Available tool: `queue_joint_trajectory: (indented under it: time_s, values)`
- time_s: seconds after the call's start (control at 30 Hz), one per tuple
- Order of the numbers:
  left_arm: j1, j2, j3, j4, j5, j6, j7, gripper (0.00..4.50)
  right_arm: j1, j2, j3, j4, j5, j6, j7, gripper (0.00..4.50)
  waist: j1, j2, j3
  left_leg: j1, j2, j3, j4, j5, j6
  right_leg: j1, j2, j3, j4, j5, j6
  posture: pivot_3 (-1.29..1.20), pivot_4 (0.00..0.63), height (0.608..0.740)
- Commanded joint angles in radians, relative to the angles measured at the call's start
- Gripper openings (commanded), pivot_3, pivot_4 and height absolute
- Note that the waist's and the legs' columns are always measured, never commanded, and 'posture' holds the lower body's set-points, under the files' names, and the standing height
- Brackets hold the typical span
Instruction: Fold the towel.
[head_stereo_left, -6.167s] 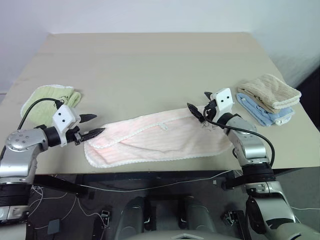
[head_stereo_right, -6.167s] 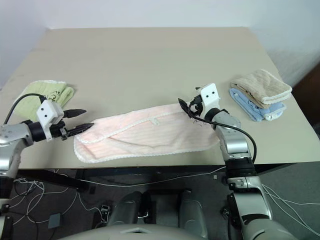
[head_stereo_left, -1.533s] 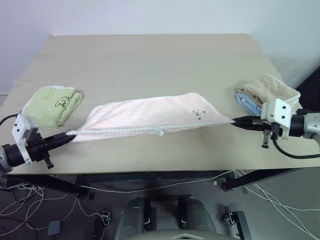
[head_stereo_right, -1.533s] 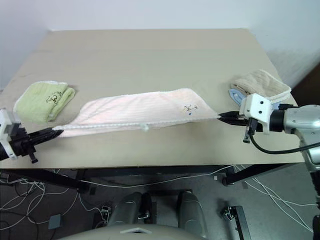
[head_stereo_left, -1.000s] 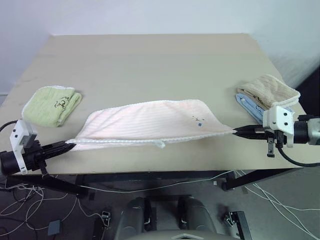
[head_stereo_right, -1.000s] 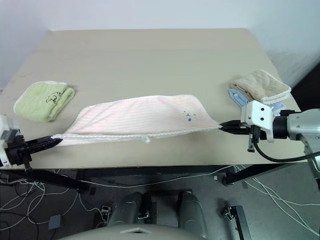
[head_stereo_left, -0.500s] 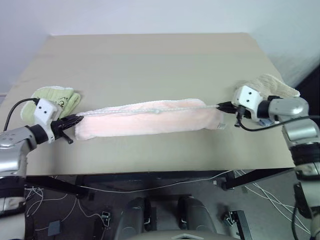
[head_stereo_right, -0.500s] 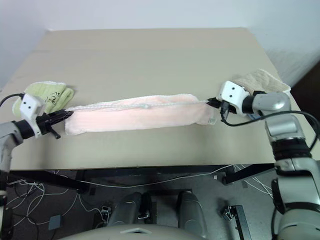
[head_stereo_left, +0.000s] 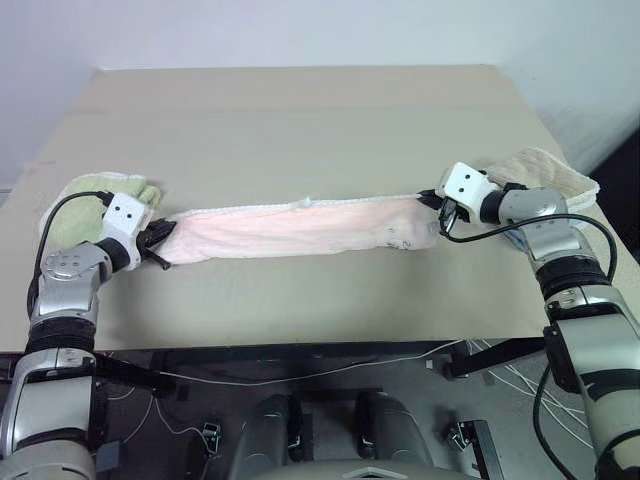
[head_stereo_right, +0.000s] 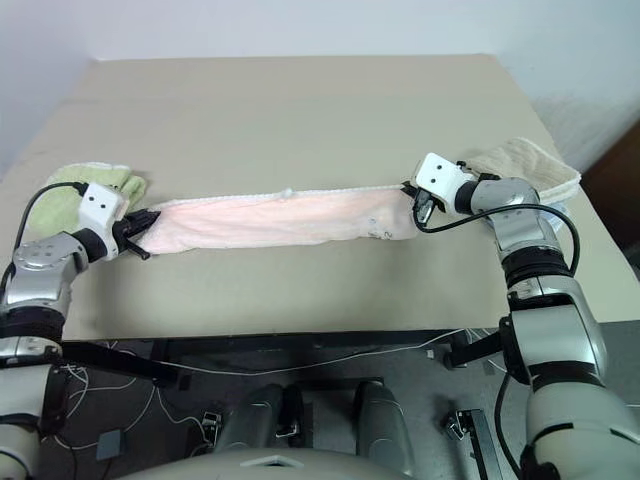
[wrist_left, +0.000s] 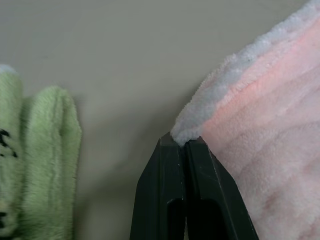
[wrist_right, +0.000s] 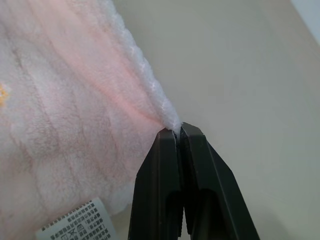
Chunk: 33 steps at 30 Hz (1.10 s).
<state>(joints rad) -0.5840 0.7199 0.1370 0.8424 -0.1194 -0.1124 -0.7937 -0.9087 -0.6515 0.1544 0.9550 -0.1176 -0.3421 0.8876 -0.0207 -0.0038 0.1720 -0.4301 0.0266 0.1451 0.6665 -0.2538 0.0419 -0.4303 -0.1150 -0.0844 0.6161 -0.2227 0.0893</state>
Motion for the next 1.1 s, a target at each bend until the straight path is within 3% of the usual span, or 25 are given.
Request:
queue_joint_trajectory:
  time_s: [0.03, 0.4, 0.6, 0.73, 0.9, 1.1]
  values:
    - [-0.009, 0.008, 0.035, 0.005, -0.032, -0.002, -0.023, 0.71, -0.032, -0.009, -0.03, 0.011, 0.005, -0.011, -0.026, 0.72, 0.0, 0.0, 0.0, 0.0, 0.0, 0.0, 0.0, 0.0, 0.0, 0.0, 0.0, 0.0, 0.0, 0.0, 0.0, 0.0, 0.15, 0.74]
    - [0.028, 0.024, 0.072, -0.049, -0.037, 0.001, 0.047, 4.47, 0.052, -0.077, -0.094, -0.129, 0.016, -0.012, -0.145, 4.49, 0.001, 0.0, 0.0, 0.0, 0.0, -0.002, 0.0, 0.0, 0.0, 0.0, 0.0, 0.0, 0.0, 0.0, 0.0, 0.0, 0.15, 0.74]
    - [0.086, 0.008, 0.121, -0.223, -0.089, 0.038, 0.084, 4.47, 0.244, -0.098, -0.224, -0.473, 0.177, 0.223, -0.119, 4.49, 0.003, 0.0, 0.0, 0.0, 0.0, -0.005, 0.0, 0.0, 0.0, 0.001, 0.0, 0.0, 0.0, 0.0, 0.0, 0.0, 0.15, 0.74]
    - [0.104, -0.015, 0.139, -0.328, -0.135, 0.075, 0.086, 4.47, 0.385, -0.062, -0.311, -0.735, 0.339, 0.527, -0.138, 4.49, 0.007, 0.0, 0.0, 0.001, 0.0, -0.005, 0.001, 0.0, 0.0, 0.001, -0.001, 0.0, 0.0, 0.0, 0.0, 0.0, 0.15, 0.74]
    - [0.141, -0.036, 0.124, -0.434, -0.158, 0.072, 0.045, 4.47, 0.496, 0.038, -0.448, -0.992, 0.594, 0.943, -0.264, 4.49, 0.007, 0.0, 0.0, 0.001, 0.0, -0.006, 0.001, 0.0, 0.0, 0.002, -0.002, 0.0, 0.0, 0.0, 0.0, 0.0, 0.15, 0.74]
    - [0.215, -0.056, 0.068, -0.59, -0.227, 0.103, -0.124, 4.47, 0.57, 0.2, -0.638, -1.199, 0.967, 1.359, -0.495, 4.49, 0.009, 0.0, -0.001, 0.001, 0.0, -0.007, 0.0, -0.001, 0.0, 0.002, -0.003, 0.0, 0.0, 0.0, -0.001, 0.0, 0.15, 0.74]
